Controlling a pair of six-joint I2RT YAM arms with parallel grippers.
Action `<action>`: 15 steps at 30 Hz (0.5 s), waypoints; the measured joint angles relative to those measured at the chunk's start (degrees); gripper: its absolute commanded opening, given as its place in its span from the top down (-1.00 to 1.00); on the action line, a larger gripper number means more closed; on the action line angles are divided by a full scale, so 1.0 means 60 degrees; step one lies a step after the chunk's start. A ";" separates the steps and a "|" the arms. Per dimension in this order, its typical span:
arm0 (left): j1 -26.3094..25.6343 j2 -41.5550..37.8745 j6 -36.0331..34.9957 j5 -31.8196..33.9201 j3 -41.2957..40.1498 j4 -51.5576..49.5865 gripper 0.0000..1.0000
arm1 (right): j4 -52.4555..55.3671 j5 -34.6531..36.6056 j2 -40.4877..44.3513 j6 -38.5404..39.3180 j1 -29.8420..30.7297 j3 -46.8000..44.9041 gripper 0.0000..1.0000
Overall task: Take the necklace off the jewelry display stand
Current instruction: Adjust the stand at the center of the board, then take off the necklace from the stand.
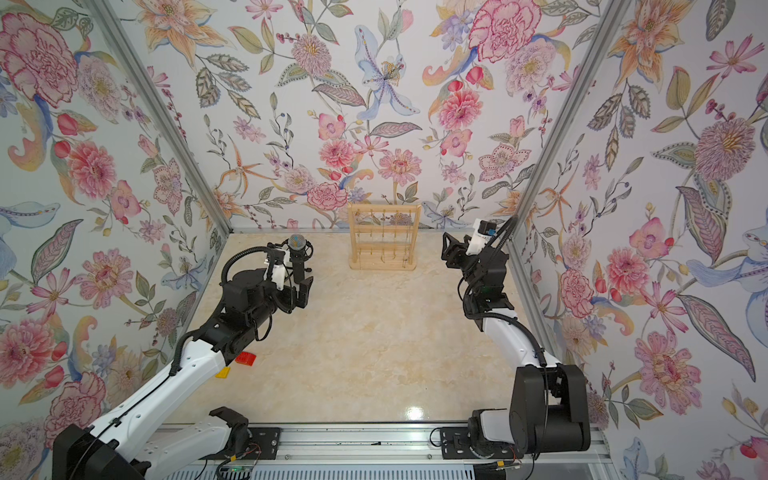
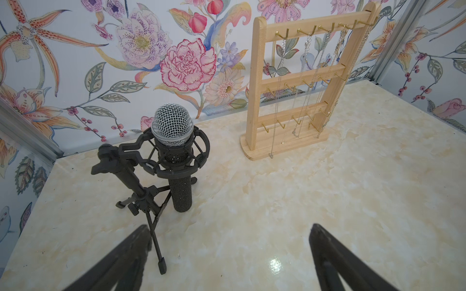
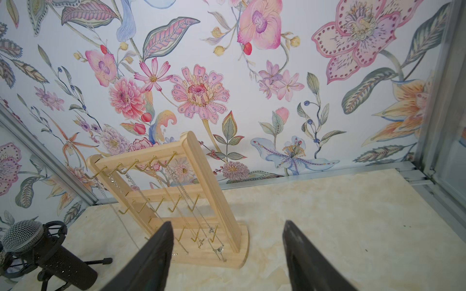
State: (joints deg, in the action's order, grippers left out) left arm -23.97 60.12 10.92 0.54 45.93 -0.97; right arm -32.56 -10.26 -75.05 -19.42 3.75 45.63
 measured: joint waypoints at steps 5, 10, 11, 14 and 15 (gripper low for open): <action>0.0036 0.0018 0.0033 0.0153 0.0186 -0.0215 -0.98 | -0.0404 -0.1173 0.1104 -0.0466 -0.0419 -0.1377 -0.43; 0.0073 0.0426 0.0138 0.0120 0.1198 -0.0805 -0.98 | -0.0619 -0.2561 0.1333 -0.0856 -0.0641 -0.1934 -0.39; 0.0073 0.0477 0.0186 0.0127 0.1333 -0.0903 -0.98 | -0.0627 -0.2750 0.1333 -0.0922 -0.0652 -0.1949 -0.39; -0.0011 0.0576 0.0441 0.0160 0.1687 -0.1056 -0.98 | -0.0761 -0.3348 0.1333 -0.1082 -0.0699 -0.1949 -0.33; -0.0087 0.0623 0.0561 0.0204 0.1814 -0.1089 -0.98 | -0.0816 -0.3523 0.1330 -0.1133 -0.0714 -0.1949 -0.32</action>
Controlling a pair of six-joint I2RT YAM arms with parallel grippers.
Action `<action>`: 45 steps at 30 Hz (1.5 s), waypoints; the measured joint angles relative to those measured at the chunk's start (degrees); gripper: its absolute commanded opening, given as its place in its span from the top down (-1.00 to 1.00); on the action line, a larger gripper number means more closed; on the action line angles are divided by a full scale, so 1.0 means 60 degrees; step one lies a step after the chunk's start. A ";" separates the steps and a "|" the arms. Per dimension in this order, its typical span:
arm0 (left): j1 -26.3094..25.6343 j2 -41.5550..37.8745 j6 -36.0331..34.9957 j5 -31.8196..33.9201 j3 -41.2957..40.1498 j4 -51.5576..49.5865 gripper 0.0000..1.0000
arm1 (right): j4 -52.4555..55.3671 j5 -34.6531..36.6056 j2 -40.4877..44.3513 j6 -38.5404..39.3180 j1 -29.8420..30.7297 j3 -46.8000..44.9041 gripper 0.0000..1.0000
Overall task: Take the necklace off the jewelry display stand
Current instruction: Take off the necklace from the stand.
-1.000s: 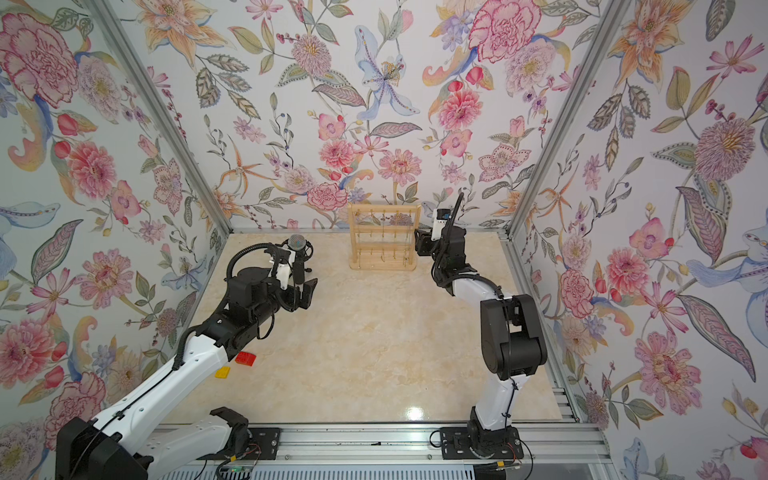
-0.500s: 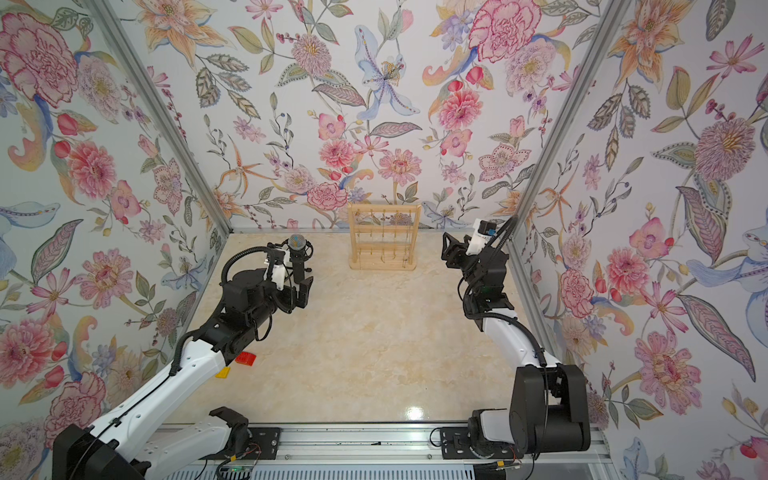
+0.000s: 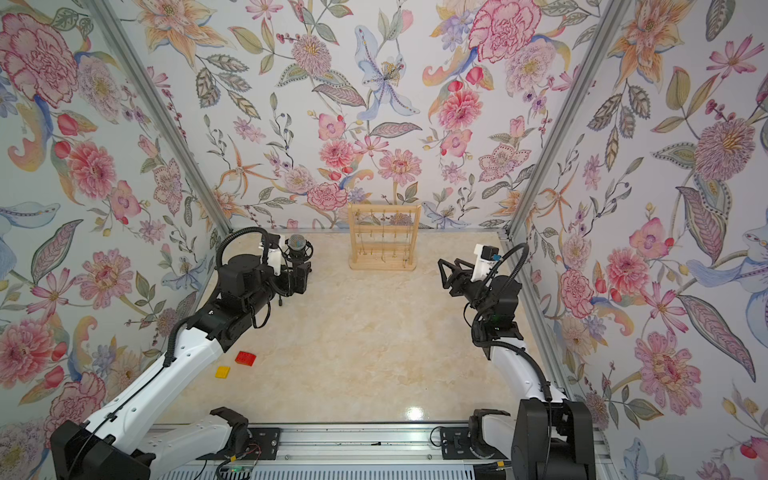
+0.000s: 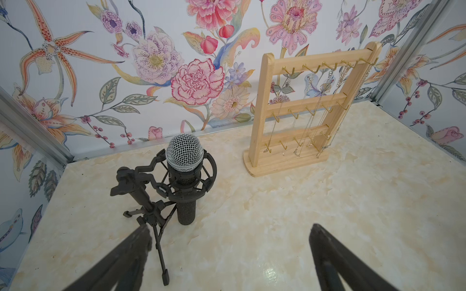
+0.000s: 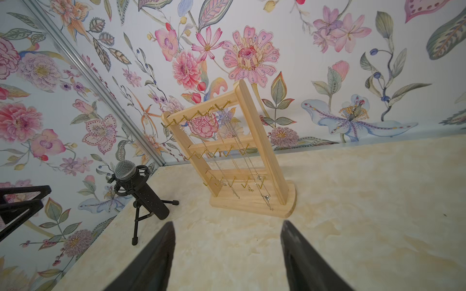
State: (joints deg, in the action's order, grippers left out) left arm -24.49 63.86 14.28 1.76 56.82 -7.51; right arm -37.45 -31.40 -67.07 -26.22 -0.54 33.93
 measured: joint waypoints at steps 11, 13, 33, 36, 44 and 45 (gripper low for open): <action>-0.1031 0.1971 0.1198 0.0018 0.2040 0.0714 -0.98 | -0.0025 -0.0820 -0.0903 -0.0543 0.0215 0.0765 -0.16; -0.1089 0.2648 0.1308 -0.0007 0.2918 0.0871 -0.98 | 0.0109 -0.0696 -0.1137 -0.0535 0.0401 0.1239 -0.09; -0.1137 0.5395 0.1621 0.0142 0.4710 0.2776 -0.94 | 0.1413 0.0171 -0.5417 0.0346 0.1585 0.5639 0.23; -0.1104 0.5395 0.1206 -0.0033 0.4517 0.2776 -0.95 | 0.1603 0.0062 -0.5788 0.0459 0.1585 0.6047 0.23; -0.0900 0.5395 0.0889 -0.0747 0.4175 0.2973 -0.97 | 0.1920 -0.0015 -0.6386 0.0816 0.1585 0.6954 0.22; -0.0900 0.5395 0.0860 -0.0798 0.4175 0.3005 -0.97 | 0.1923 -0.0018 -0.6448 0.0838 0.1585 0.7016 0.21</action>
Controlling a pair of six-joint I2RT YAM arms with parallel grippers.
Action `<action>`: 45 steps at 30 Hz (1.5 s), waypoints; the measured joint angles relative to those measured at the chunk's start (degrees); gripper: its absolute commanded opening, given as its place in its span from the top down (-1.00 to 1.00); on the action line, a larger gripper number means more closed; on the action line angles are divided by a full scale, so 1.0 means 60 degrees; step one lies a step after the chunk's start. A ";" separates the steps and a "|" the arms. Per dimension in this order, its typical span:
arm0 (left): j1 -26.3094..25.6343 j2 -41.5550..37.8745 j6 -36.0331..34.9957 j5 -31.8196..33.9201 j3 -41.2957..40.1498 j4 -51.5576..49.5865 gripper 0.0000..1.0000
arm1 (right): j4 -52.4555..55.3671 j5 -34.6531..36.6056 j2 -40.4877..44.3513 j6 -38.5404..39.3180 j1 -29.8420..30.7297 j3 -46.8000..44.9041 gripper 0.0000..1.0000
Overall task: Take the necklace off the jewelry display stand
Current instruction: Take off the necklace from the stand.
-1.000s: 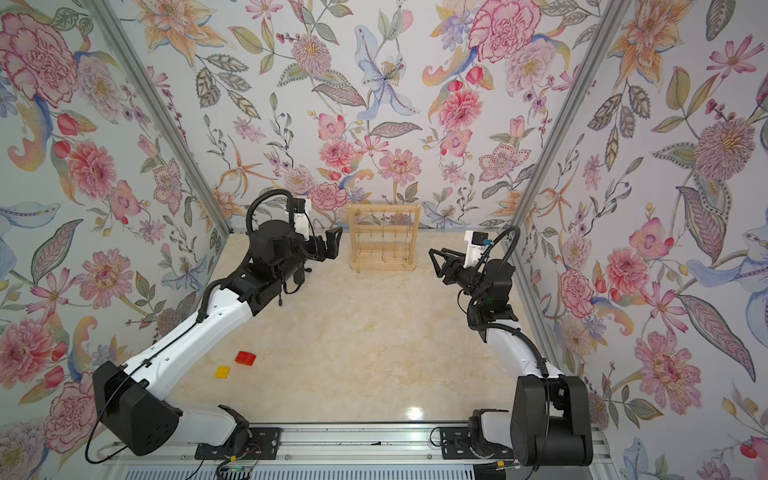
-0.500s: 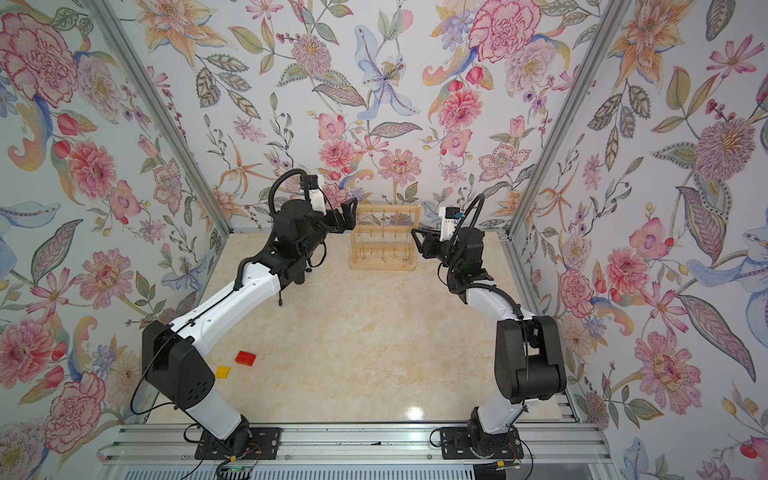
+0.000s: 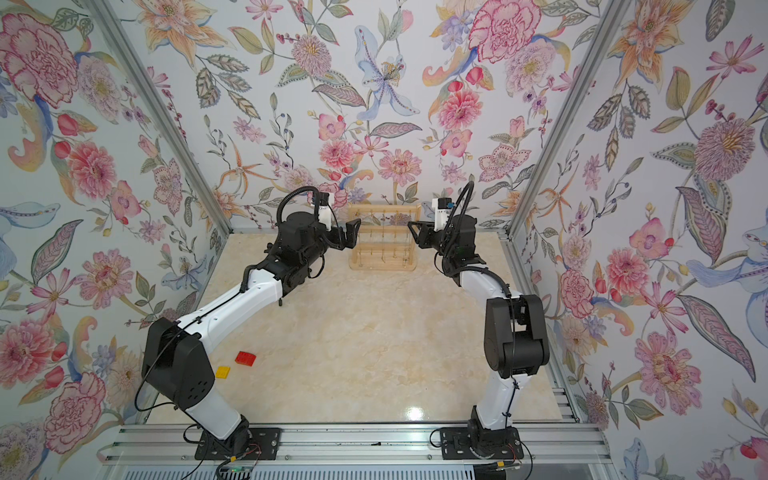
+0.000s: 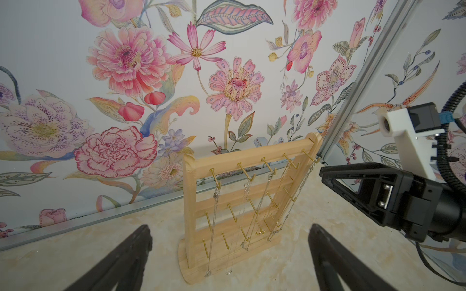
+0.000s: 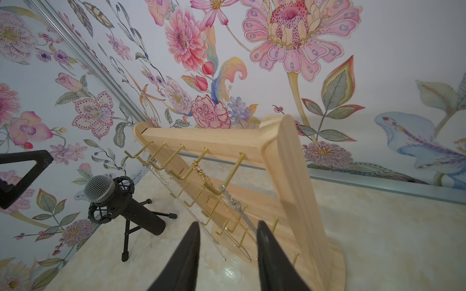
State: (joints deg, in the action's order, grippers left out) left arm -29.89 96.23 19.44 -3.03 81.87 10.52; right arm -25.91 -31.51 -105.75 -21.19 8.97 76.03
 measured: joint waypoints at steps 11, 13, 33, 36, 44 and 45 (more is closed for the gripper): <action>0.0000 0.0000 -0.0219 -0.0215 -0.0095 0.0229 -0.98 | 0.0215 -0.0178 -0.0528 0.0149 0.0004 0.0361 0.23; 0.0000 0.0000 -0.0262 -0.0215 -0.0160 0.0255 -0.98 | 0.0208 -0.0211 -0.0623 0.0149 0.0004 0.0484 0.24; 0.0055 0.0000 -0.0357 -0.0219 -0.0331 0.0346 -0.98 | 0.0393 -0.0215 -0.0878 0.0350 0.0087 0.1005 0.41; 0.0055 0.0000 -0.0357 -0.0219 -0.0331 0.0357 -0.98 | 0.0393 -0.0211 -0.0903 0.0372 0.0113 0.1089 0.45; 0.0055 0.0000 -0.0357 -0.0219 -0.0335 0.0361 -0.98 | 0.0437 -0.0211 -0.0933 0.0401 0.0120 0.1198 0.51; 0.0055 0.0000 -0.0357 -0.0219 -0.0335 0.0361 -0.98 | 0.0437 -0.0211 -0.0933 0.0401 0.0120 0.1198 0.51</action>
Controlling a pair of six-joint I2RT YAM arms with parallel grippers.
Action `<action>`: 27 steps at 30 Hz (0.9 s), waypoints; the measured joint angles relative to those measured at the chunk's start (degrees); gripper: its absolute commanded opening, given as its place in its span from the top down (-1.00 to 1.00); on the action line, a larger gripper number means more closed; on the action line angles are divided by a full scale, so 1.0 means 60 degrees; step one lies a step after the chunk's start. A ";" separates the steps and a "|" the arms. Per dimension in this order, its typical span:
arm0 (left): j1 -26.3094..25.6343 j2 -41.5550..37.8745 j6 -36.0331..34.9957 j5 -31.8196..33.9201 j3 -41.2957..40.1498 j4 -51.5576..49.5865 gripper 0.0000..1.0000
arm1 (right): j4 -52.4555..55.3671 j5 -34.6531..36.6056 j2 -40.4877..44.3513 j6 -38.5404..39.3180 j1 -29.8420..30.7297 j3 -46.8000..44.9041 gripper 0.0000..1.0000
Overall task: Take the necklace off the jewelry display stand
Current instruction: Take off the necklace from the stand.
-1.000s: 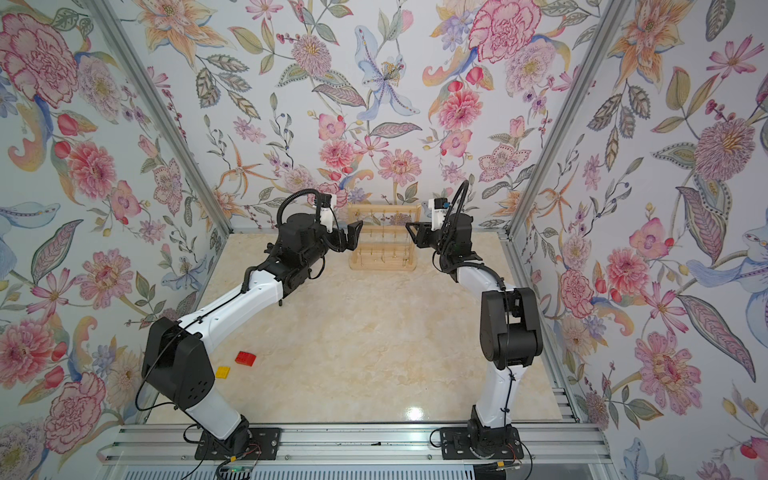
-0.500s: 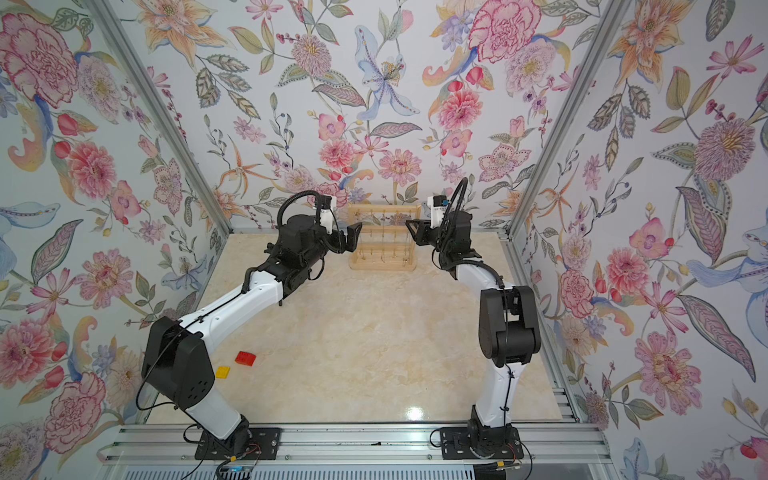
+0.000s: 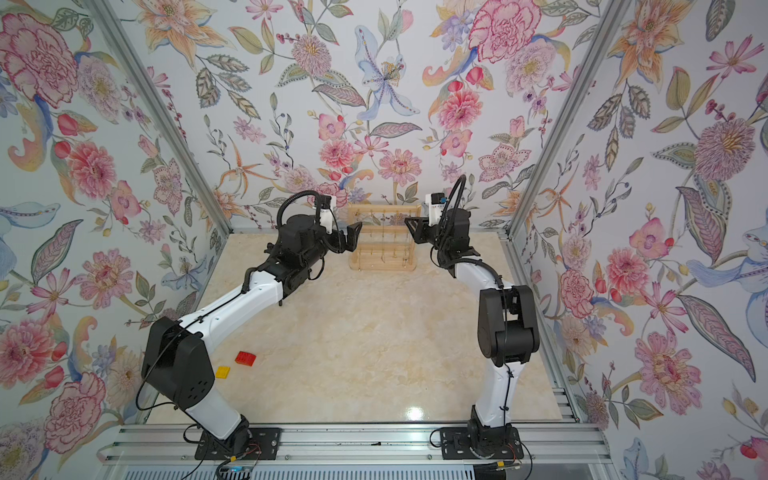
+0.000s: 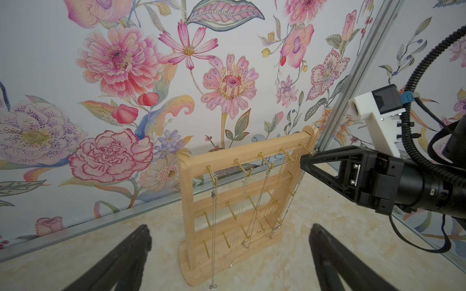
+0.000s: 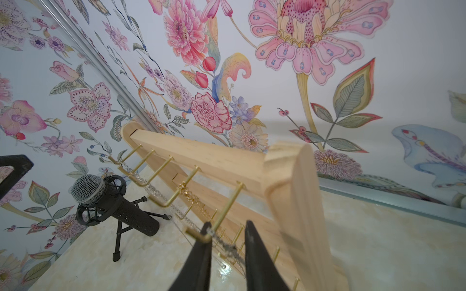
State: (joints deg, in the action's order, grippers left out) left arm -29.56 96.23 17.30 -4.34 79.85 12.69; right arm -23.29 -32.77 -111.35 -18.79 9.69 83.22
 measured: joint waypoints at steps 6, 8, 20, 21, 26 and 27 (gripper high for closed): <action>0.0000 0.0000 -0.0029 0.0000 -0.0011 0.0007 -0.98 | 0.0033 0.0000 0.0000 0.0007 0.0000 0.0000 0.45; 0.0000 0.0000 -0.0033 0.0000 -0.0018 0.0007 -0.98 | 0.0033 0.0004 0.0000 0.0029 0.0000 0.0000 0.45; 0.0007 0.0000 -0.0066 -0.0044 -0.0062 0.0007 -0.98 | 0.0058 0.0011 0.0000 0.0109 0.0000 -0.0051 0.50; 0.0007 0.0000 -0.0066 -0.0047 -0.0062 0.0007 -0.98 | 0.0058 0.0011 0.0000 0.0117 0.0000 -0.0069 0.52; 0.0007 0.0000 -0.0066 -0.0157 -0.0062 0.0007 -0.98 | 0.0098 0.0022 0.0000 0.0160 0.0000 -0.0120 0.52; 0.0007 0.0000 -0.0066 -0.0182 -0.0062 0.0007 -0.98 | 0.0098 0.0033 0.0000 0.0175 0.0000 -0.0135 0.53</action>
State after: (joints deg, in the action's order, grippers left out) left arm -29.52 96.23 16.91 -5.43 79.48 12.73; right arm -22.70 -32.58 -111.35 -17.74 9.69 82.41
